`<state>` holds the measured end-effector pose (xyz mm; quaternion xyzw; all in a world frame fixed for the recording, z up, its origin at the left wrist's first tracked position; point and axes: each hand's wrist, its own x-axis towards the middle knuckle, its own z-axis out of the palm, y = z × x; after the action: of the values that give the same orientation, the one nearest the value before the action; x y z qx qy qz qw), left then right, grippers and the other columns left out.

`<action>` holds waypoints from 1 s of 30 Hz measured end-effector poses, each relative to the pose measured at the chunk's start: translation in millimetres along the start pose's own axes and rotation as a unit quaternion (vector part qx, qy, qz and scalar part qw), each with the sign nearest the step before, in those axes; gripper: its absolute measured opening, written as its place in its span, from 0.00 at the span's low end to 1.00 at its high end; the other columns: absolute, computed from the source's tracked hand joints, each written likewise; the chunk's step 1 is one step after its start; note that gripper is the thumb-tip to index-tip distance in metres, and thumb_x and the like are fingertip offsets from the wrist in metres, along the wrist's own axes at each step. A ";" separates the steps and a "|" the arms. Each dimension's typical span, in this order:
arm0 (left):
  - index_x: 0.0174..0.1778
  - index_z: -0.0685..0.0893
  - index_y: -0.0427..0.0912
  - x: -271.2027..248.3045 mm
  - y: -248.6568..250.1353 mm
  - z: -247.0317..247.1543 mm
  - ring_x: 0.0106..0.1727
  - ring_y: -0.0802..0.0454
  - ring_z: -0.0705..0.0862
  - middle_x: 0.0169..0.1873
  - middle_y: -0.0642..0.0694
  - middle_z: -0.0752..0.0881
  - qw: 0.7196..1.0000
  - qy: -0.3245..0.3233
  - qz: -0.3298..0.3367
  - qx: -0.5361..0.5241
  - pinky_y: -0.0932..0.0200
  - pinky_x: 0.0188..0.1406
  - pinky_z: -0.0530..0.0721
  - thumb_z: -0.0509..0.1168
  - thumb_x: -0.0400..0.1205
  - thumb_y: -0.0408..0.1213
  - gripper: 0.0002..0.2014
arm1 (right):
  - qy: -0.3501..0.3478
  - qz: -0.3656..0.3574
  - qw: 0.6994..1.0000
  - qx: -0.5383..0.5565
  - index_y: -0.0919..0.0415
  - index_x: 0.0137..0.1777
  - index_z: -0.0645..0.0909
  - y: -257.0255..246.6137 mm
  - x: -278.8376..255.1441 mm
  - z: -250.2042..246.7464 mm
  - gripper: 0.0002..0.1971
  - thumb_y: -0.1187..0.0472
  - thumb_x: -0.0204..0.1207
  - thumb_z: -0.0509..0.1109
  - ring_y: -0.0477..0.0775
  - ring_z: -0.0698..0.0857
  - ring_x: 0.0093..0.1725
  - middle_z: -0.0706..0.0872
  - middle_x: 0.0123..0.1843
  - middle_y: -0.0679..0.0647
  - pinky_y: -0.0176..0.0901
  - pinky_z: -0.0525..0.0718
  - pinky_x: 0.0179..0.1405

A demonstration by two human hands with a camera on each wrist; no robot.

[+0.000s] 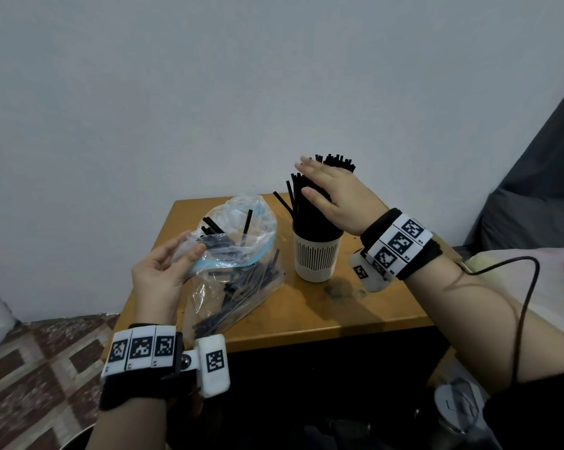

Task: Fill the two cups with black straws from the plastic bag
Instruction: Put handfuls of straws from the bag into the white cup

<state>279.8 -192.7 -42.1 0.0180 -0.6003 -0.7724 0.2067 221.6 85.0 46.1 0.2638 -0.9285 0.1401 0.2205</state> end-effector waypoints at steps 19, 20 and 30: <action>0.70 0.80 0.49 2.7 -2.6 -6.0 0.50 0.52 0.89 0.58 0.48 0.86 0.993 -0.100 -0.057 0.037 0.61 0.36 0.89 0.71 0.75 0.33 0.25 | -0.022 -0.006 0.994 0.102 0.63 0.75 0.71 -79.0 -17.9 55.4 0.25 0.55 0.81 0.66 0.52 0.70 0.75 0.75 0.74 0.57 0.35 0.61 0.73; 0.71 0.80 0.49 2.2 -2.2 -7.0 0.52 0.51 0.88 0.59 0.48 0.86 0.991 -0.110 -0.061 0.041 0.62 0.36 0.89 0.70 0.75 0.31 0.26 | -0.016 -0.006 0.993 0.113 0.63 0.75 0.71 -81.0 -17.6 59.5 0.24 0.55 0.81 0.66 0.53 0.72 0.75 0.76 0.73 0.57 0.35 0.62 0.72; 0.68 0.82 0.54 -4.6 -2.2 -1.2 0.62 0.49 0.86 0.69 0.45 0.82 0.985 -0.162 -0.049 0.024 0.47 0.59 0.87 0.72 0.67 0.26 0.32 | -0.044 0.077 0.978 0.189 0.61 0.74 0.74 -93.9 -12.2 64.8 0.28 0.67 0.73 0.74 0.49 0.81 0.62 0.83 0.66 0.56 0.39 0.75 0.69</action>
<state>283.6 -191.7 -45.5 -0.0730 -0.6423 -0.7599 0.0676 261.0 -11.4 -2.2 0.2345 -0.9114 0.3183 0.1145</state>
